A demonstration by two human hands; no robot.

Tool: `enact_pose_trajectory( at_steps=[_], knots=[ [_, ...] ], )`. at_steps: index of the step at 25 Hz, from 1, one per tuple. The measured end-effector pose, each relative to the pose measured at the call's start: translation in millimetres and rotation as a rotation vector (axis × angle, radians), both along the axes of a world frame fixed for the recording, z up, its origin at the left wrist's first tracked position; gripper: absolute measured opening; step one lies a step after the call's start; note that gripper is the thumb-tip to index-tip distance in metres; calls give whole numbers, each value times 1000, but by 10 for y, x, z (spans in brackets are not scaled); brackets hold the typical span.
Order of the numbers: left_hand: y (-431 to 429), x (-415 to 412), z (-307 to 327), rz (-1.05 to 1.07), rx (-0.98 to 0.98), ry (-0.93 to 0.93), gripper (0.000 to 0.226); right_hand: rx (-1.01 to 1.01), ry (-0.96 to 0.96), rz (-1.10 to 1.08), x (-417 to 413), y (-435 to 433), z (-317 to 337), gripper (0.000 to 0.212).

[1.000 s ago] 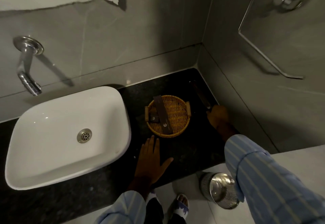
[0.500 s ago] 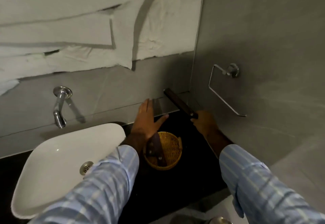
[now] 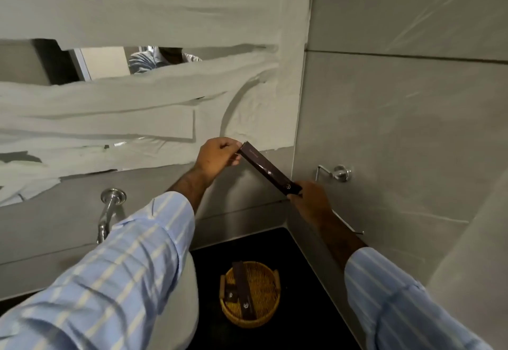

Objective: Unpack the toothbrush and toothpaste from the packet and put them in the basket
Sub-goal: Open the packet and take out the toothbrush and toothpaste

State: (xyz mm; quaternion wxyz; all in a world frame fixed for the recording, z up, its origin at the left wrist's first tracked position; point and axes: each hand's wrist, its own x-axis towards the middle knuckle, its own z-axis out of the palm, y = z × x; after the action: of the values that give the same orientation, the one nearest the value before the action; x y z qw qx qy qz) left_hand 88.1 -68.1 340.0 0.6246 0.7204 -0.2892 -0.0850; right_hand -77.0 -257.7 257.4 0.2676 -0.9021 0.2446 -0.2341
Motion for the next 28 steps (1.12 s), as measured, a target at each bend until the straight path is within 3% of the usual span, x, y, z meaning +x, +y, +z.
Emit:
enact_pose_trajectory(
  at_steps=[5, 10, 14, 17, 19, 21, 23, 25, 28],
  knots=[
    [102, 5, 481, -114, 45, 32, 19, -57, -63, 19, -55, -29, 265, 33],
    [105, 57, 645, -94, 209, -119, 18, -140, -53, 31, -81, -16, 457, 37],
    [64, 26, 632, -76, 61, -10, 18, -137, -3, 31, -64, -6, 489, 40],
    [60, 28, 536, -138, 73, 6, 25, -84, -4, -8, -72, 51, 511, 44],
    [48, 37, 473, -64, 25, 3, 25, 235, -46, -81, -94, 166, 544, 50],
    [33, 37, 408, 20, -59, 41, 25, 973, -107, 41, -56, 346, 634, 45],
    [12, 13, 321, 24, -92, 90, 26, 1470, -144, 203, 62, 497, 737, 42],
    [11, -47, 226, -48, -139, 178, 29, 1676, -312, 228, 251, 587, 813, 45],
    [67, -95, 125, -178, -269, 351, 30, 1763, -615, 148, 409, 657, 894, 13]
  ],
)
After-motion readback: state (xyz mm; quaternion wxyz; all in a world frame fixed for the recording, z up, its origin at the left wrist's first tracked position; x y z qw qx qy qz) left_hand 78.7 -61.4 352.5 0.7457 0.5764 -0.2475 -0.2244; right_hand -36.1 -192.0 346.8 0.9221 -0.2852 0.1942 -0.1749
